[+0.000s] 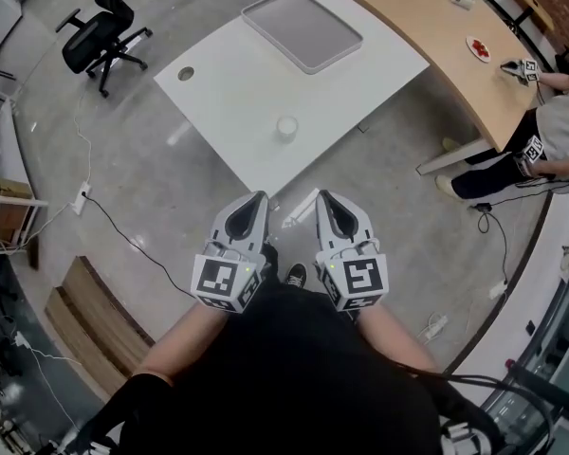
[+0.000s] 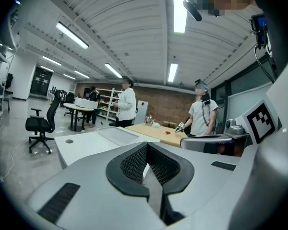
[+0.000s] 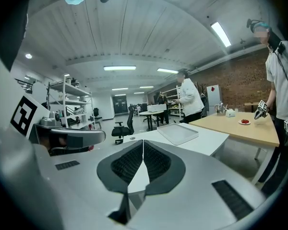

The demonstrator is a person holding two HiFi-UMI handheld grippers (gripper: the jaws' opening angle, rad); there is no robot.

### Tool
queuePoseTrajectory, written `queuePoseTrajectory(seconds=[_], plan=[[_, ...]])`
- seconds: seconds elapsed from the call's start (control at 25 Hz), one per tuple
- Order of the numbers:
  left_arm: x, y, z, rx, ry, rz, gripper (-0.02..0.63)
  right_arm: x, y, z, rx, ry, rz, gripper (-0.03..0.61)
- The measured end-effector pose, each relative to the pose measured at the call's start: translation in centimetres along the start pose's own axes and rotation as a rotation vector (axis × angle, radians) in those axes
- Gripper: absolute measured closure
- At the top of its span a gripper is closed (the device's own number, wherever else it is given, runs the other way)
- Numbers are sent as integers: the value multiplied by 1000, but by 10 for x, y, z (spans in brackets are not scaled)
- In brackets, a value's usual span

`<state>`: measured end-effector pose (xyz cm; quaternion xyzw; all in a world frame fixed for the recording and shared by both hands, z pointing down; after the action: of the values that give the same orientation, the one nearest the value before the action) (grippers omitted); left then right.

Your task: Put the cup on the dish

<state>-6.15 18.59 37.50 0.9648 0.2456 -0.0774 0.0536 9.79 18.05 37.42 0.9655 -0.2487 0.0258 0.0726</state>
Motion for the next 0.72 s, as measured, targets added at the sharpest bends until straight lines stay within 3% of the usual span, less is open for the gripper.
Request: queuePoseTrajectory(seconds=[0.72], plan=[[-115,95,21,-8,13,-128,606,-4,138,19,-71,-51,-69,565]])
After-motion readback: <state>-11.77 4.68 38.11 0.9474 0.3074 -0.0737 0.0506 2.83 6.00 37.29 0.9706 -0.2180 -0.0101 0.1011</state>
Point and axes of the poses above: the fingertips, and each gripper's own axes: y forward along the fingers, x to its right, z out of its top, the point moved 6 cm from there along -y, backward along the fingers, and after that the axes turned 8 degrees about x, right-handed, at the moved point
